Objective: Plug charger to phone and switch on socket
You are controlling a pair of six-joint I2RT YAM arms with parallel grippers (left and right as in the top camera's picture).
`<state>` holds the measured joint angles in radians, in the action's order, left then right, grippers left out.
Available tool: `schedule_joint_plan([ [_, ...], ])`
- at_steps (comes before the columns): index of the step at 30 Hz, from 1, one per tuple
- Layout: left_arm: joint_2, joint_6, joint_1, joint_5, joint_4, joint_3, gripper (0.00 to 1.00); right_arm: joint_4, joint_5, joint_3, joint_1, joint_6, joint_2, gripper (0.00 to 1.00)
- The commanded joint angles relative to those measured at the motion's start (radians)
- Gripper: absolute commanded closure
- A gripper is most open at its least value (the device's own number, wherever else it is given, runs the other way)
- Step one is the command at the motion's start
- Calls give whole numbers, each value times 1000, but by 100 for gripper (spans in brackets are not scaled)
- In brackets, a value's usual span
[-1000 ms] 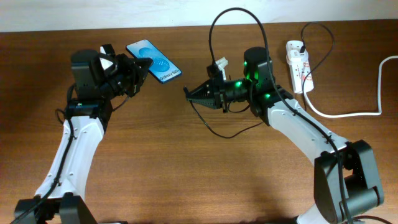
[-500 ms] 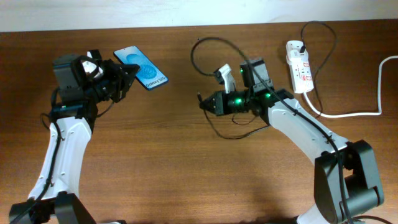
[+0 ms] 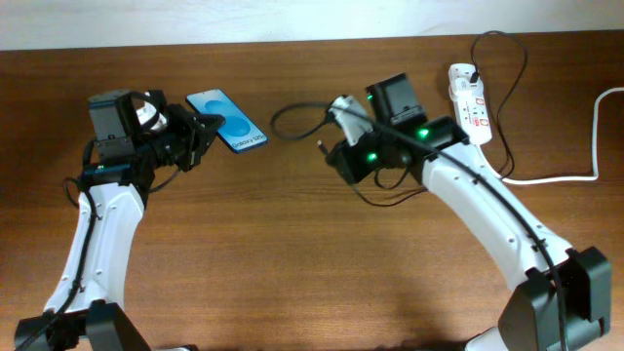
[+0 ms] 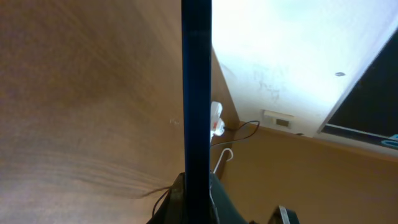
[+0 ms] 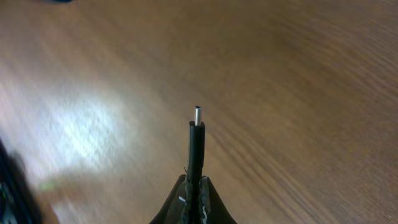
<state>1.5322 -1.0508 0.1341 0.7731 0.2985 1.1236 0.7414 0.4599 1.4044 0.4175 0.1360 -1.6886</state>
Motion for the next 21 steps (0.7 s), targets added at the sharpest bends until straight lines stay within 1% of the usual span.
schedule_joint_plan([
  [1,-3,-15,3,-2,18,3,100,13,-137,15,89,74,14,96],
  [2,-3,-13,3,-10,18,3,100,14,-196,15,117,74,16,96],
  [4,-3,-6,3,-15,29,3,100,15,-207,15,148,65,20,96],
  [6,-3,39,3,-18,25,3,100,11,-83,15,159,8,28,96],
  [8,-3,108,3,-18,2,3,100,14,111,15,153,-47,28,96],
  [12,-3,135,3,0,-10,3,100,16,507,14,117,-117,27,96],
  [14,-3,174,5,59,-53,3,100,16,652,14,98,-119,27,96],
  [17,-3,237,5,171,-129,3,100,14,771,3,80,-119,26,96],
  [21,-3,242,5,209,-145,3,100,-26,881,-4,72,-118,-5,96],
])
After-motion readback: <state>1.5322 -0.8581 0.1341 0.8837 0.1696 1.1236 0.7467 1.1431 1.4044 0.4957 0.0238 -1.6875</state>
